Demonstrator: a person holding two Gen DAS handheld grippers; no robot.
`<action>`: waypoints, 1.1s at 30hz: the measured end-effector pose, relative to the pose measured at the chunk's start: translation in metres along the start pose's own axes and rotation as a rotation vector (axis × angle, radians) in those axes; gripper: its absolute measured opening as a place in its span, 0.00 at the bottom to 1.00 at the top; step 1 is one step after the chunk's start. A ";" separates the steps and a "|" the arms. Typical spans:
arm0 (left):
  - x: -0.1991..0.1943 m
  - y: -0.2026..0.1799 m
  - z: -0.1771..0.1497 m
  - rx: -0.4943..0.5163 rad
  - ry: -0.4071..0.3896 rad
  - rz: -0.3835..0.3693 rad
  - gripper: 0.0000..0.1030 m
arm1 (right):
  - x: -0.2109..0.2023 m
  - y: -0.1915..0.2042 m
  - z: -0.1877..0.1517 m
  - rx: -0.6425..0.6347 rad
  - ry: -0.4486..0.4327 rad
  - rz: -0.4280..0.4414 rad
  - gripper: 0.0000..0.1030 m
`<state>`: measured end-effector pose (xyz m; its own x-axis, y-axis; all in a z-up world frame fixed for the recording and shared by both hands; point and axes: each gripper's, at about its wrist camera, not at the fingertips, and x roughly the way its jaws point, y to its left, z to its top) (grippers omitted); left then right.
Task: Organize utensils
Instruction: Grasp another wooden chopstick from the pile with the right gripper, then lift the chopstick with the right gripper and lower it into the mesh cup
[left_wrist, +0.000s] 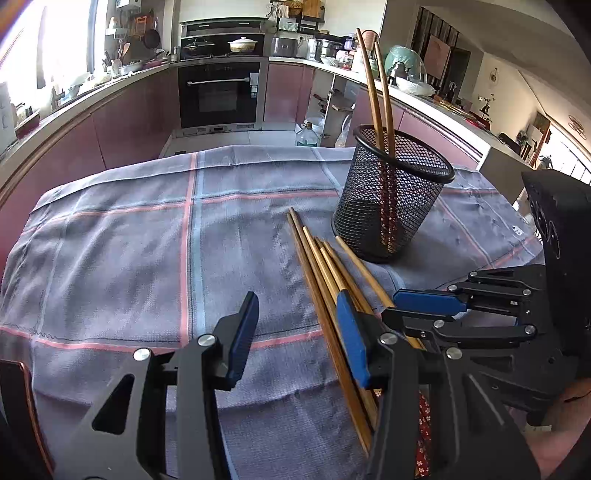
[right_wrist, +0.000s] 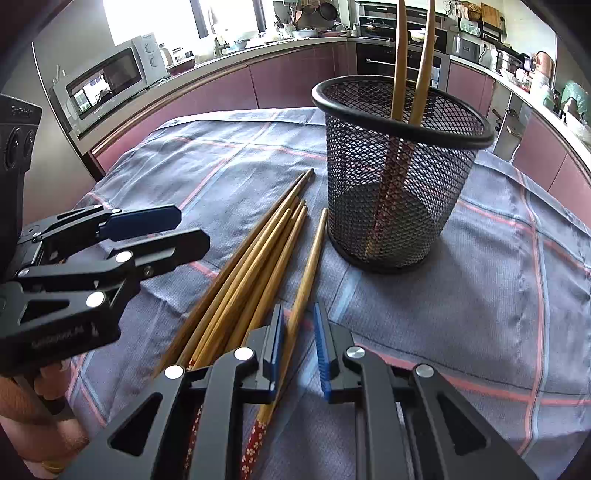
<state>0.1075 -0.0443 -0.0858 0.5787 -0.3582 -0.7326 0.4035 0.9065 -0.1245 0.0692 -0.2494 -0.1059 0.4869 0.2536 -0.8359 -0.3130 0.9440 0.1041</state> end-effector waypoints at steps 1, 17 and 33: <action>0.000 0.000 0.000 0.002 -0.001 0.001 0.42 | 0.000 0.000 0.000 -0.003 0.001 0.001 0.09; -0.001 -0.004 -0.004 0.015 0.001 -0.022 0.42 | -0.029 -0.019 -0.012 0.018 -0.041 0.070 0.05; 0.005 -0.021 -0.008 0.061 0.021 -0.039 0.41 | -0.100 -0.030 -0.008 0.004 -0.269 0.138 0.05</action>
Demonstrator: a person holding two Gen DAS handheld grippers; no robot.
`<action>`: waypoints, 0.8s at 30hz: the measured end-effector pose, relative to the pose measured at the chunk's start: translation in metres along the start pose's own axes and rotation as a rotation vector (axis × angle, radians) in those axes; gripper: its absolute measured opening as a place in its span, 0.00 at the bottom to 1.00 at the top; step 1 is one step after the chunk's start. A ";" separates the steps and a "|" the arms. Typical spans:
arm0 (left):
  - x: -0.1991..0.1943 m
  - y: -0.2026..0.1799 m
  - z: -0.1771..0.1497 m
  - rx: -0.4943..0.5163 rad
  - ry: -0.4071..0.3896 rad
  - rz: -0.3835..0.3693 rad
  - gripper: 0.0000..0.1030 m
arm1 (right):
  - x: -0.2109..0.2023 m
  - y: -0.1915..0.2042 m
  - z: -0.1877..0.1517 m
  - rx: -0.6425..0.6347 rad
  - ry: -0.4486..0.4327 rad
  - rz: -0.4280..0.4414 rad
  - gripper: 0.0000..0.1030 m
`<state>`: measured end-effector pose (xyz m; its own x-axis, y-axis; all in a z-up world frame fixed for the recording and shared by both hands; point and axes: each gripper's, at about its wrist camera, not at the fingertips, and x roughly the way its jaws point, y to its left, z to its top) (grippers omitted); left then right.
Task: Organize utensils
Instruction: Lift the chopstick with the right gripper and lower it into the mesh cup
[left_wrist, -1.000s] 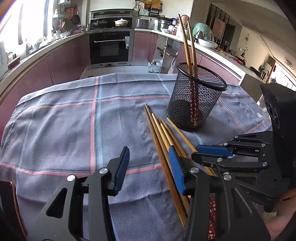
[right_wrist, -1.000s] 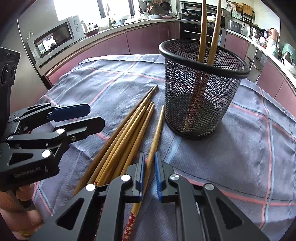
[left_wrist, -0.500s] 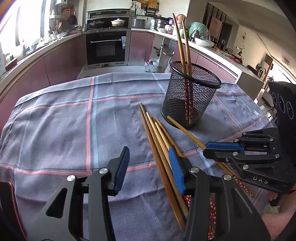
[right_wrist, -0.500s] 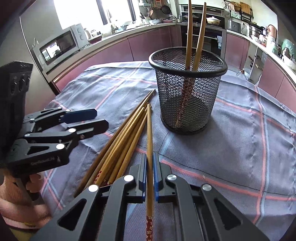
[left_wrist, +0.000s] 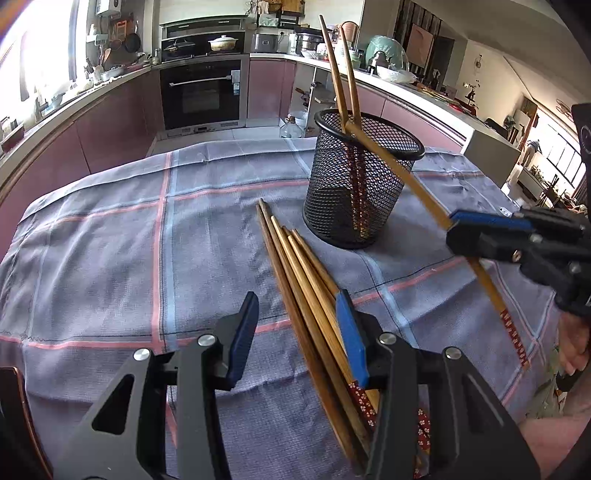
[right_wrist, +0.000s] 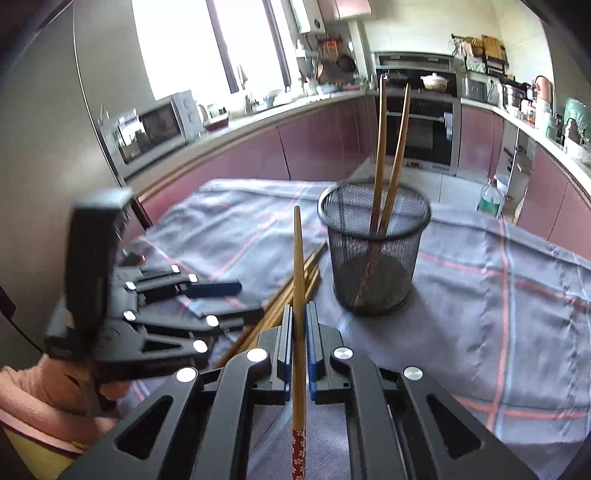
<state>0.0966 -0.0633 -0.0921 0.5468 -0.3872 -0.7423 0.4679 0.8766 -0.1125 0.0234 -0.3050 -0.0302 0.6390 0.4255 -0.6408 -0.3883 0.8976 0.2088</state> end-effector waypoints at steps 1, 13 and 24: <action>0.001 -0.001 0.000 0.004 0.003 -0.002 0.41 | -0.006 -0.002 0.004 0.004 -0.021 -0.002 0.05; 0.010 -0.011 -0.003 0.034 0.034 -0.012 0.38 | -0.030 -0.018 0.044 0.032 -0.206 -0.021 0.05; 0.010 -0.011 -0.004 0.026 0.037 -0.009 0.38 | -0.026 -0.031 0.092 0.045 -0.385 -0.047 0.05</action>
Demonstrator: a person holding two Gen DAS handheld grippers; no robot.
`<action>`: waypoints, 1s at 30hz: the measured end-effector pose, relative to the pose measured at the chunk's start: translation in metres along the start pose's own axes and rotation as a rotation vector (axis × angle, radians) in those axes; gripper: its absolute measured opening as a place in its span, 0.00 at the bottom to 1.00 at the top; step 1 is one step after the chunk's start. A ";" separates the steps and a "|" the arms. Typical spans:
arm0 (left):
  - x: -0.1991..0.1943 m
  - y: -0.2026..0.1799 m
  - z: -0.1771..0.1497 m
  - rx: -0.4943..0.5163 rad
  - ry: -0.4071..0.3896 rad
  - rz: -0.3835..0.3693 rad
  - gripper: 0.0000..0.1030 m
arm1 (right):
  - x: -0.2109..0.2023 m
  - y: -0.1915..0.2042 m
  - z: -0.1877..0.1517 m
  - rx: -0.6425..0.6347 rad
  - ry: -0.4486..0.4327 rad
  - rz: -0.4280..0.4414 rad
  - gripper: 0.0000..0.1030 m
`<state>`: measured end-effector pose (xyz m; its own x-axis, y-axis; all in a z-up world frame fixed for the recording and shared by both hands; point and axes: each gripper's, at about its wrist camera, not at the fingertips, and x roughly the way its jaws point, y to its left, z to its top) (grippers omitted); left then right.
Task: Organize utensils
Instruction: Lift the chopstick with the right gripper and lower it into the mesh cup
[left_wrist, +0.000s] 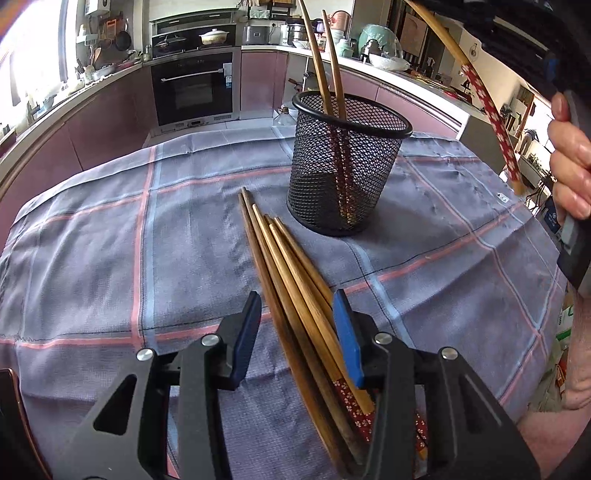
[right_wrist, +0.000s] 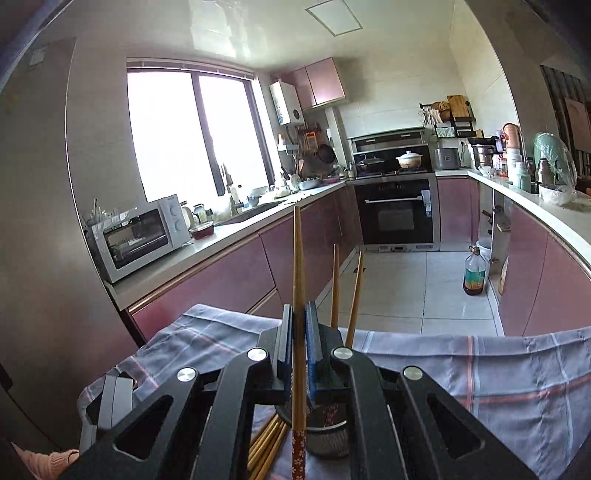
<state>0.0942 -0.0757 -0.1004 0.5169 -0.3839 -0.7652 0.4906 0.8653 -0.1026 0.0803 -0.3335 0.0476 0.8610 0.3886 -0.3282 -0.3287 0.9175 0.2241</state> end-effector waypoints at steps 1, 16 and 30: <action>0.000 0.000 0.000 0.000 0.000 0.001 0.38 | 0.004 -0.001 0.003 -0.004 -0.012 0.003 0.05; 0.003 0.005 0.000 -0.009 0.006 0.005 0.38 | 0.057 -0.016 -0.004 -0.033 -0.137 -0.172 0.05; 0.005 0.006 0.000 -0.013 0.012 0.010 0.38 | 0.064 -0.022 0.002 0.052 -0.186 -0.119 0.05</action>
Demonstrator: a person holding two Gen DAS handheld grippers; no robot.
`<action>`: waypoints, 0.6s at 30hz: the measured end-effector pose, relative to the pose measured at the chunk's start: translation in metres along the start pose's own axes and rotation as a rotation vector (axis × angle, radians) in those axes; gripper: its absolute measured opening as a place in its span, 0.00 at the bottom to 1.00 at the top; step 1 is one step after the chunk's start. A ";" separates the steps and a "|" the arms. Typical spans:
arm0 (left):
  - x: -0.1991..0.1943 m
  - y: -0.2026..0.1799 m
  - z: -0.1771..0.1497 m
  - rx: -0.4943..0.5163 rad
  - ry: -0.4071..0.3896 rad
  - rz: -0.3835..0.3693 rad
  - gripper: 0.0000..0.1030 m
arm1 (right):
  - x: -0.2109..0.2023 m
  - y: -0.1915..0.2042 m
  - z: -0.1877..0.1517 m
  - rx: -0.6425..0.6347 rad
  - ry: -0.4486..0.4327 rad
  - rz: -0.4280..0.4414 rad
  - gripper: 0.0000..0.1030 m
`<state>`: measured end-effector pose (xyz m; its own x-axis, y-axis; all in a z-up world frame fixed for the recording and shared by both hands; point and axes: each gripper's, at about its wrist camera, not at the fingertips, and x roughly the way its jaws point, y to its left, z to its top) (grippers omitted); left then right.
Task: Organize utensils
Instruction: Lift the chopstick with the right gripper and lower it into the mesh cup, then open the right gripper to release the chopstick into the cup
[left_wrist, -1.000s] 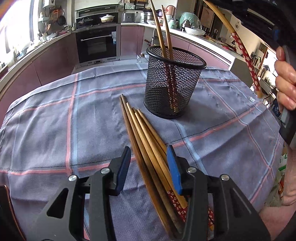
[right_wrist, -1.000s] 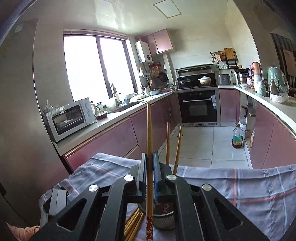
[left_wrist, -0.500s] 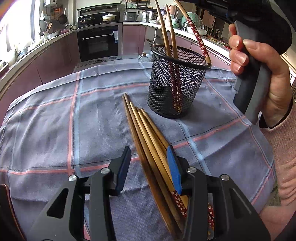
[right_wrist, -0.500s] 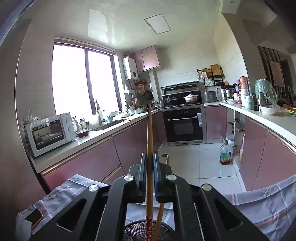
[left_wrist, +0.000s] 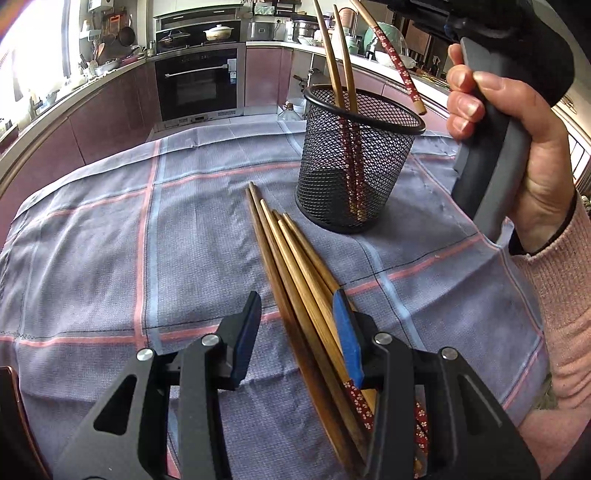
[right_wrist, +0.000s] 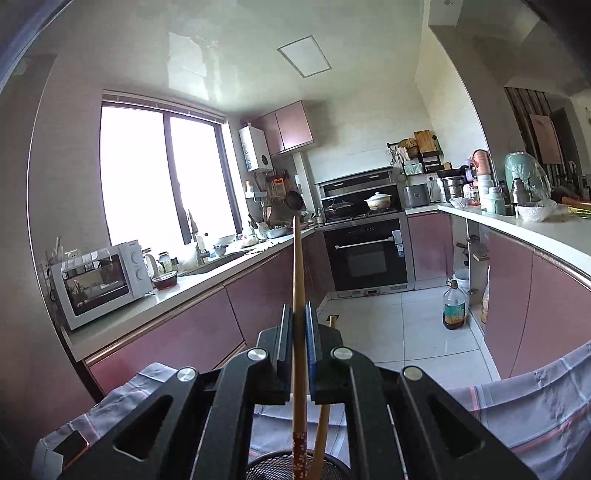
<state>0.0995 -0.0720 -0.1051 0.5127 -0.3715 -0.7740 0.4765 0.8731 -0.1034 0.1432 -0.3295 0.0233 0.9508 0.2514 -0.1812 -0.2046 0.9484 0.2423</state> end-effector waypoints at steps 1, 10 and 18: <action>-0.001 0.000 0.000 0.000 -0.001 0.000 0.38 | 0.003 -0.001 -0.001 0.012 0.010 0.002 0.05; -0.003 0.003 -0.001 -0.009 -0.006 0.003 0.38 | -0.004 0.008 -0.010 -0.096 -0.017 -0.021 0.05; -0.005 0.004 0.000 -0.013 -0.020 0.001 0.38 | -0.022 0.005 -0.016 -0.104 0.065 0.034 0.05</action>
<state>0.0988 -0.0666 -0.1010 0.5272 -0.3765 -0.7618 0.4666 0.8775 -0.1108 0.1177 -0.3268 0.0138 0.9265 0.2929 -0.2364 -0.2632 0.9531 0.1494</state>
